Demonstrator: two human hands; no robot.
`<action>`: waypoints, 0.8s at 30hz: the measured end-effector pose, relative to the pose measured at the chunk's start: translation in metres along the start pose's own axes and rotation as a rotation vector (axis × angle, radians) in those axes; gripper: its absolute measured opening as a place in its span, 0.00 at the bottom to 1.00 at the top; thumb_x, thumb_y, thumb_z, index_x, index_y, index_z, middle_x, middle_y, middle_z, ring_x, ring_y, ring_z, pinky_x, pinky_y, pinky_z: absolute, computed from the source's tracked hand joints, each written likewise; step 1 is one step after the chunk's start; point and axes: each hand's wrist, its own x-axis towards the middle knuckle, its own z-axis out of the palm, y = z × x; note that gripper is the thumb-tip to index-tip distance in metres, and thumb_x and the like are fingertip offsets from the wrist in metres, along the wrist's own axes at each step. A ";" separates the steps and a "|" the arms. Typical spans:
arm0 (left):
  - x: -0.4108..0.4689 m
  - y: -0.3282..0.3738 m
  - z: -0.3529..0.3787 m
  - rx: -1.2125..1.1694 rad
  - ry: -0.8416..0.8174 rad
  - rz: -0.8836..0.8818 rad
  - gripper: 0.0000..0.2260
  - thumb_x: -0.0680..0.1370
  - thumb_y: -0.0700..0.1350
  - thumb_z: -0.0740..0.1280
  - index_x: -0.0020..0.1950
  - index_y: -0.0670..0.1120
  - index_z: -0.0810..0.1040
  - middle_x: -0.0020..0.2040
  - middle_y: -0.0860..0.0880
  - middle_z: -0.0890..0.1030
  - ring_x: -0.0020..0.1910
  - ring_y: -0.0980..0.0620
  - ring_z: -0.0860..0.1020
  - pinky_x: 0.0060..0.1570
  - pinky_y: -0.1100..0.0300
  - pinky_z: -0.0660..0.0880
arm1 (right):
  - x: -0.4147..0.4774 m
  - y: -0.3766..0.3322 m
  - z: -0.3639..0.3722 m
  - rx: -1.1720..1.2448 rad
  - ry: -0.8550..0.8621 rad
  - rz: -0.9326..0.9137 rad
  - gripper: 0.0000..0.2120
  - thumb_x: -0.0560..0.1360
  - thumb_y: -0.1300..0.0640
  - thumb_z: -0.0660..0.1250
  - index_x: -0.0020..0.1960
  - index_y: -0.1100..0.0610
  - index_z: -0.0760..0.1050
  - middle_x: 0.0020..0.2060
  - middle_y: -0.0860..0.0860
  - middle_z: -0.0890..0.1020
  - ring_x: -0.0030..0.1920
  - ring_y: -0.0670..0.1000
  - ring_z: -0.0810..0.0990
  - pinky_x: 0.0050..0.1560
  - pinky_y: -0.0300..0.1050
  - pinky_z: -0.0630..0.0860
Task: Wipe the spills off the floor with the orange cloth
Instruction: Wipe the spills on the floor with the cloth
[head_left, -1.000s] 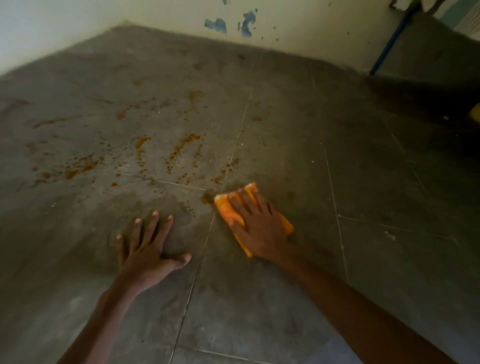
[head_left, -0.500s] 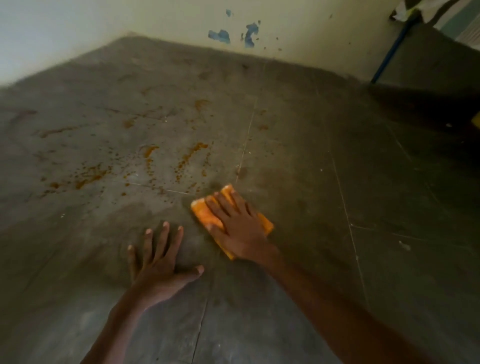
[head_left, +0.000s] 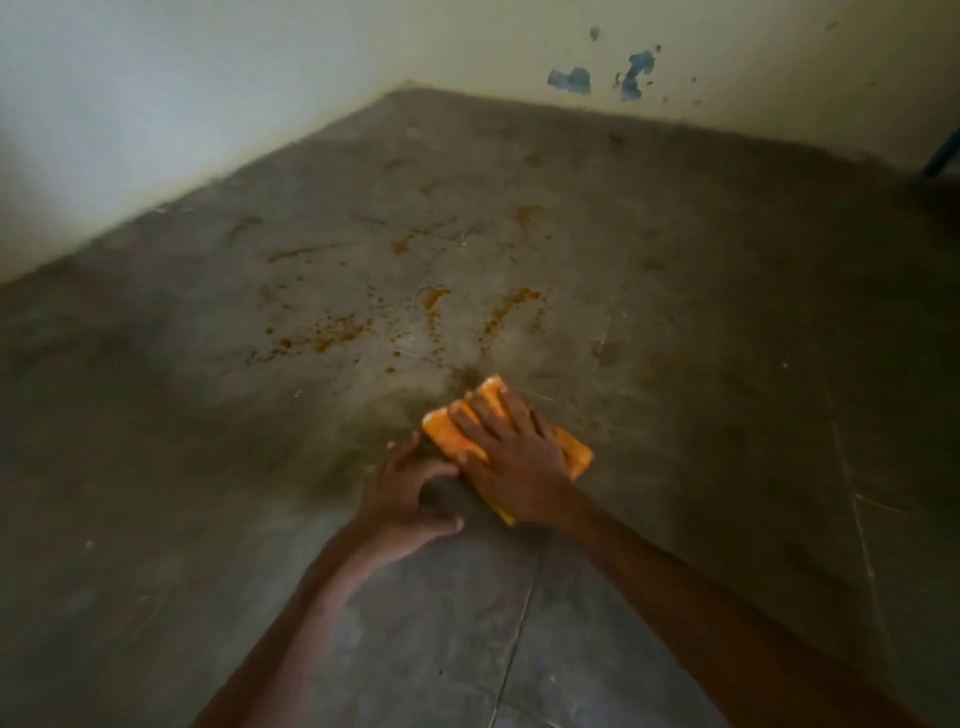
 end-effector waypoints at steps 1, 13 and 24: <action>-0.008 -0.011 -0.015 0.164 -0.007 -0.058 0.51 0.55 0.75 0.71 0.75 0.60 0.61 0.81 0.49 0.51 0.80 0.45 0.43 0.76 0.39 0.38 | -0.020 0.000 0.003 0.010 0.006 -0.041 0.31 0.77 0.33 0.41 0.79 0.36 0.48 0.80 0.39 0.51 0.81 0.53 0.46 0.75 0.59 0.53; -0.030 -0.076 -0.052 0.229 0.028 -0.272 0.67 0.50 0.69 0.77 0.80 0.58 0.42 0.79 0.55 0.34 0.77 0.46 0.32 0.73 0.35 0.36 | 0.097 -0.077 0.008 -0.002 -0.020 -0.012 0.27 0.82 0.38 0.50 0.79 0.39 0.52 0.81 0.45 0.51 0.81 0.59 0.46 0.75 0.63 0.50; -0.036 -0.080 -0.066 -0.075 0.031 -0.237 0.58 0.55 0.58 0.82 0.79 0.52 0.56 0.81 0.52 0.49 0.80 0.47 0.44 0.76 0.49 0.44 | 0.149 -0.104 0.000 0.105 -0.106 0.144 0.28 0.81 0.39 0.51 0.80 0.41 0.52 0.82 0.47 0.48 0.80 0.62 0.42 0.76 0.67 0.47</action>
